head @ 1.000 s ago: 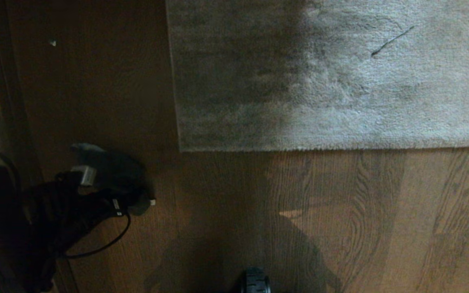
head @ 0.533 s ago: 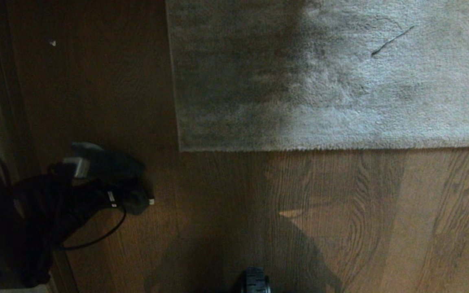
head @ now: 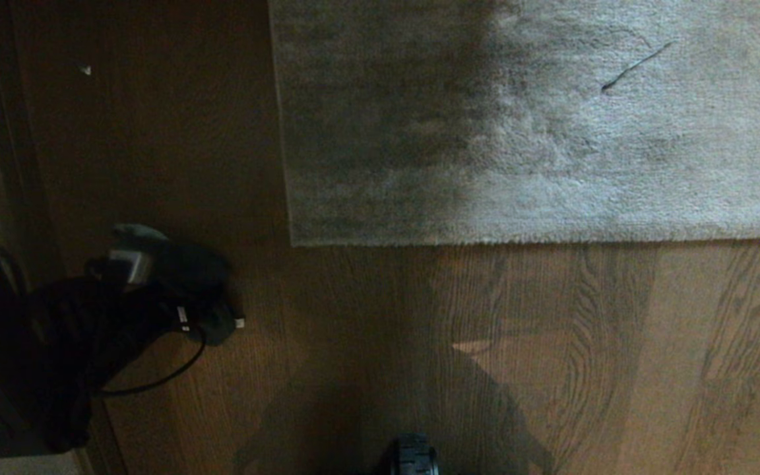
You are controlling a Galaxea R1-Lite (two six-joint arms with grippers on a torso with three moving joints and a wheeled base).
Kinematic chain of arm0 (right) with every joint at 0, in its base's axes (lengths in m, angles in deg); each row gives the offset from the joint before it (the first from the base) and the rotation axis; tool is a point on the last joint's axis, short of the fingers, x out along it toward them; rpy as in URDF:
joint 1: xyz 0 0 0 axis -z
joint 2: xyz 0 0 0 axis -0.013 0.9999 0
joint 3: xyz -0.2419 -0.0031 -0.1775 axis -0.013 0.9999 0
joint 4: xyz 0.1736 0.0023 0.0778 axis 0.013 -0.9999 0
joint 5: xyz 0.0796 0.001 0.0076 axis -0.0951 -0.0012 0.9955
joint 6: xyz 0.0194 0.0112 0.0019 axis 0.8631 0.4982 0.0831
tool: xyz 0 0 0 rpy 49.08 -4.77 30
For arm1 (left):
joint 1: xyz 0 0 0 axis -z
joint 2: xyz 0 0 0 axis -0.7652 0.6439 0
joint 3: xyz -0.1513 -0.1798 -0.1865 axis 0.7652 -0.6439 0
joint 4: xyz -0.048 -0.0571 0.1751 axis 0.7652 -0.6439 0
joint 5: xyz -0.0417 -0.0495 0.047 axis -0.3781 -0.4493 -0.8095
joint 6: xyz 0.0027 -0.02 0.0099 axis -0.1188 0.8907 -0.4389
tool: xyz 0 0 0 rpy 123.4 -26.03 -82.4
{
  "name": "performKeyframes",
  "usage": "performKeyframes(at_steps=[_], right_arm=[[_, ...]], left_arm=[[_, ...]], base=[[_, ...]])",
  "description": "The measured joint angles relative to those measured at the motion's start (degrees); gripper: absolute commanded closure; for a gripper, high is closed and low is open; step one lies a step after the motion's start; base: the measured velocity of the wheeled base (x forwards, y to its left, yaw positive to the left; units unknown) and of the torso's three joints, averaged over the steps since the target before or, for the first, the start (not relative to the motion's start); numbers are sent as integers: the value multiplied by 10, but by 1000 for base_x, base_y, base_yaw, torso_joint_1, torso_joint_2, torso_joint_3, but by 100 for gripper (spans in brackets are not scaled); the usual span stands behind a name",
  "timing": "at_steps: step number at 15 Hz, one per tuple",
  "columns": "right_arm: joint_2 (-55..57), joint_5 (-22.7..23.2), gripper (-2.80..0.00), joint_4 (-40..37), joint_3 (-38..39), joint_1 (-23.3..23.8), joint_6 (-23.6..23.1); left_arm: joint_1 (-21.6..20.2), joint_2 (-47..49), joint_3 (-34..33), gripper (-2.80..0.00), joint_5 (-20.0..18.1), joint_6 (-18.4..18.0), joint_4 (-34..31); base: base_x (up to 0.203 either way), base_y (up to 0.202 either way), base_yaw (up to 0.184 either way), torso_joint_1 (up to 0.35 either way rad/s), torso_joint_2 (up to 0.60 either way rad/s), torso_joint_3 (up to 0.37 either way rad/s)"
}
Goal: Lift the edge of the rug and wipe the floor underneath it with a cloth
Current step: Pick up the rag
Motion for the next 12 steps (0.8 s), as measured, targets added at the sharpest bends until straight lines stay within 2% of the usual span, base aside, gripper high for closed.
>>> performKeyframes(at_steps=[9,10,12], right_arm=[[0,0,0,0,0,0,0],[0,0,0,0,0,0,0],[0,0,0,0,0,0,0]], left_arm=[[-1,25,26,-280,1,-4,1],[-1,25,26,0,1,-4,1],[-2,26,25,0,2,-4,0]], base=[[0,0,0,0,0,0],[0,0,0,0,0,0],[0,0,0,0,0,0]])
